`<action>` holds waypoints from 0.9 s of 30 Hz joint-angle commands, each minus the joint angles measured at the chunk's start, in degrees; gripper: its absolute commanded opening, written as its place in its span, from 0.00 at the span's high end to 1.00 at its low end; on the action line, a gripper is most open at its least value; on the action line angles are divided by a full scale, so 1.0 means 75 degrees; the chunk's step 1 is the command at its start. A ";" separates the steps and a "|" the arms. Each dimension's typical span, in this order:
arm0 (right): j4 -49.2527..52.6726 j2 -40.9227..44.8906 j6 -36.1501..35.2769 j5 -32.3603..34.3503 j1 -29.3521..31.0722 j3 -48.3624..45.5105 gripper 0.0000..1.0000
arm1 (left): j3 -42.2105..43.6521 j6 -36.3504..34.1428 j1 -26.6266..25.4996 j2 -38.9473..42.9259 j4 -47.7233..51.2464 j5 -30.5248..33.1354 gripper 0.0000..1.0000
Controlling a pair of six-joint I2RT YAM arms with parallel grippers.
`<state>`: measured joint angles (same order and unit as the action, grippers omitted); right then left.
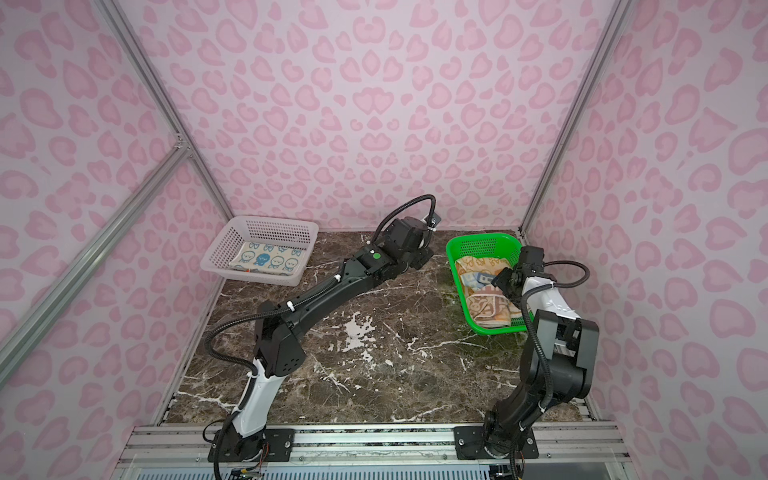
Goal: Fold and stack the towels
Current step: 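Pinch the RABBIT towel in the green basket with the right gripper, then pull the RABBIT towel out of the green basket onto the table with the right gripper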
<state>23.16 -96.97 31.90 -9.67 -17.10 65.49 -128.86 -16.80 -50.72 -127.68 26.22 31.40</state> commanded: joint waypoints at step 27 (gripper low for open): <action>0.0838 0.0734 -0.0838 0.0184 0.1604 0.1701 1.00 | -0.0187 0.1413 -0.0053 0.0016 0.1080 0.0626 0.03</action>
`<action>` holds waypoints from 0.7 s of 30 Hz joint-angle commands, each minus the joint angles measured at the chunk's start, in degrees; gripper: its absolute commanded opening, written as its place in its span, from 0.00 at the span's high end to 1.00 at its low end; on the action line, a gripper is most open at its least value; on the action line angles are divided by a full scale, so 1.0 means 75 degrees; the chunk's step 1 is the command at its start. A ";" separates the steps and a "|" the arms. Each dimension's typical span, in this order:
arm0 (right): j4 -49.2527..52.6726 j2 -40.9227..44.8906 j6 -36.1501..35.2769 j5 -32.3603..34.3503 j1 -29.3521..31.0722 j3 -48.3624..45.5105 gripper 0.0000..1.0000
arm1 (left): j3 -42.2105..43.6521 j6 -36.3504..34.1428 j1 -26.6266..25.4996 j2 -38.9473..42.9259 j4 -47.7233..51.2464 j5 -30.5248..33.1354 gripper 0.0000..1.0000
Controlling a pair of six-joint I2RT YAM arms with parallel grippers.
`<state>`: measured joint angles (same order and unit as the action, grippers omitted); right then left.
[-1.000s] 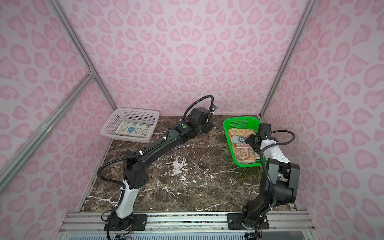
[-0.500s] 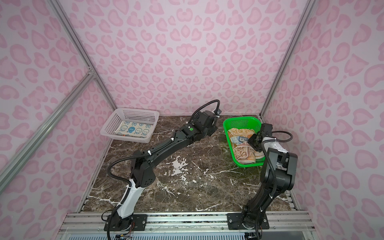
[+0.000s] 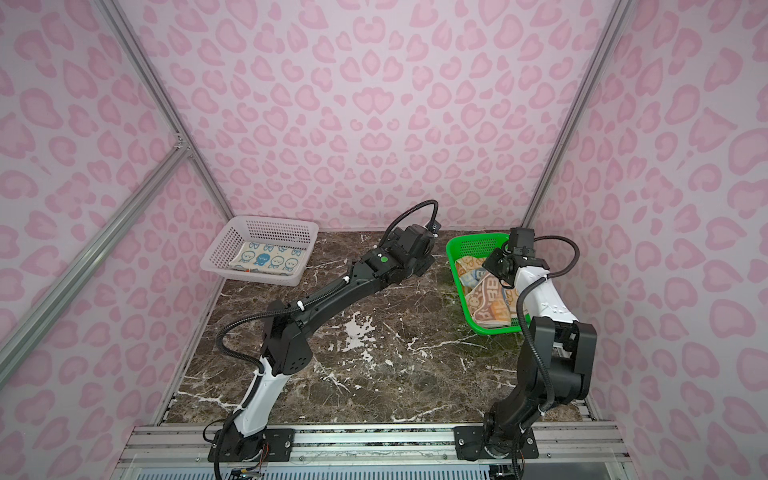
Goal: Fold and stack the towels
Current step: 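Pull the RABBIT towel out of the green basket onto the table with the right gripper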
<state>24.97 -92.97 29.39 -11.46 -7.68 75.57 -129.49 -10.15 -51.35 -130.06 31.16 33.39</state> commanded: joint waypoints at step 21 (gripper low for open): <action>0.0613 0.0410 -0.0577 -0.0735 0.3967 0.2288 0.95 | 0.6103 0.4184 0.1722 0.5926 0.0201 -0.0223 0.03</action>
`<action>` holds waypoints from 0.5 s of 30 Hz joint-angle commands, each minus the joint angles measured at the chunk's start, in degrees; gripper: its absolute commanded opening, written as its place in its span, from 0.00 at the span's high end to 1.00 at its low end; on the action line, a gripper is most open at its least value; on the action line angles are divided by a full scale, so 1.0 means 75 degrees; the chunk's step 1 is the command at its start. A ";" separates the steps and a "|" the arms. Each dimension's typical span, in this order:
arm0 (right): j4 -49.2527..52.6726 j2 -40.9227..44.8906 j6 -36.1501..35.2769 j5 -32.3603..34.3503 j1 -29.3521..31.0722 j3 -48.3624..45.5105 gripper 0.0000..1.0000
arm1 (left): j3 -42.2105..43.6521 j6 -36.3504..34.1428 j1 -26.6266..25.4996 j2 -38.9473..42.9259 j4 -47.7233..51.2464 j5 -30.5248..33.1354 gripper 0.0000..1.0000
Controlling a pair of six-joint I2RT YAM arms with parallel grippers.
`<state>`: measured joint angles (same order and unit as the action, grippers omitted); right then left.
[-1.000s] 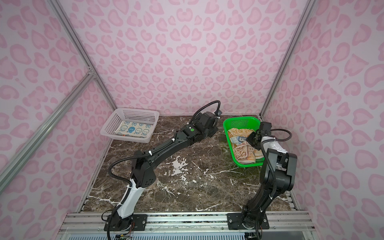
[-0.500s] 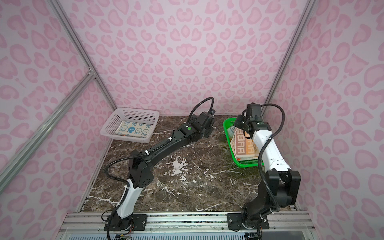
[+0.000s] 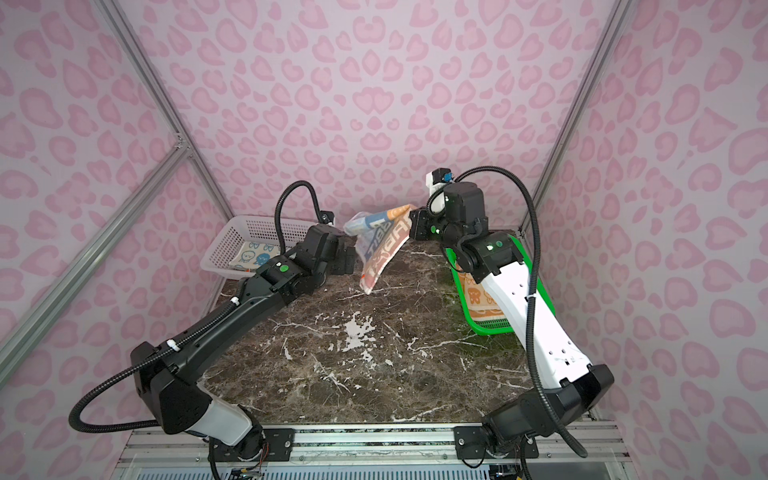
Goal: Fold and stack the towels
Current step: 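Pull the RABBIT towel out of the green basket onto the table with the right gripper, then grasp the near corners of the RABBIT towel with both grippers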
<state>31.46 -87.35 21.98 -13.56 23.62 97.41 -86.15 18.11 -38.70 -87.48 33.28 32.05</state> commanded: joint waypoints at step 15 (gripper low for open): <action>-0.0329 -0.0851 -0.0194 -0.0640 -0.0179 -0.3426 0.22 | 0.2658 0.1305 0.0248 0.0404 -0.0115 -0.1201 0.03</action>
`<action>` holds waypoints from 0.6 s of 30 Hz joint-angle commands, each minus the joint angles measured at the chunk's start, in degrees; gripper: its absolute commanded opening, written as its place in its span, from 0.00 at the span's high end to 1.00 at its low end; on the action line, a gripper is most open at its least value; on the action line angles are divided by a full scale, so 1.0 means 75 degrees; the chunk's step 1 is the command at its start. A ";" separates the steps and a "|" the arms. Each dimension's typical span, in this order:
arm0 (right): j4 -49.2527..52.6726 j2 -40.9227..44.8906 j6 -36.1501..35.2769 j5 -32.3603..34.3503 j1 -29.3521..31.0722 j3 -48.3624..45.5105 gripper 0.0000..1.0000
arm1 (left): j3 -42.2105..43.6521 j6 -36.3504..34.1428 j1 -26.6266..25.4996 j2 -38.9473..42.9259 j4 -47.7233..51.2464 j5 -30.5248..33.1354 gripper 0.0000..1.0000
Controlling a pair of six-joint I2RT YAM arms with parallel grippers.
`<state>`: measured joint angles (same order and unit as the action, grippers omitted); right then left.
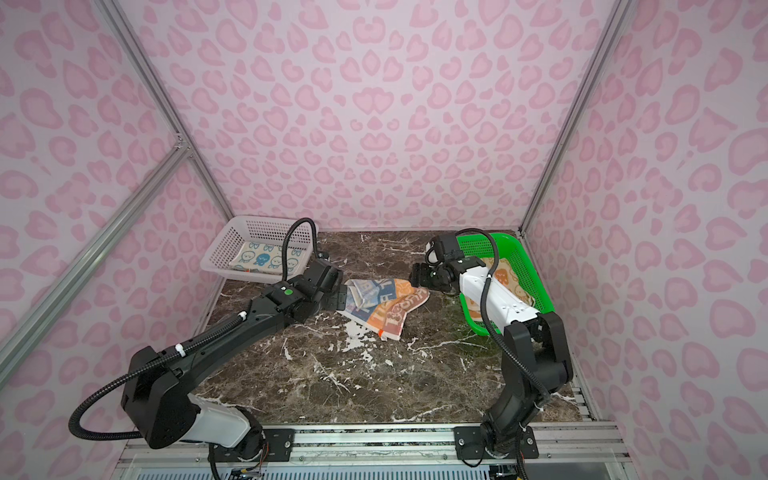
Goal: Fold and stack the towels
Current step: 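Grasp the near corners of the RABBIT towel with both grippers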
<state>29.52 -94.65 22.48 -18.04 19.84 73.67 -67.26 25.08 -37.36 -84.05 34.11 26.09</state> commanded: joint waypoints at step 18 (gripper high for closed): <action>-0.0292 -0.0691 0.0056 0.0589 0.2078 -0.1607 0.57 | 0.0755 0.0913 0.0470 -0.0469 -0.0639 -0.1741 0.03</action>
<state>28.16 -99.85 22.11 -15.00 35.24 63.35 -62.30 30.87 -33.87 -86.89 30.63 14.20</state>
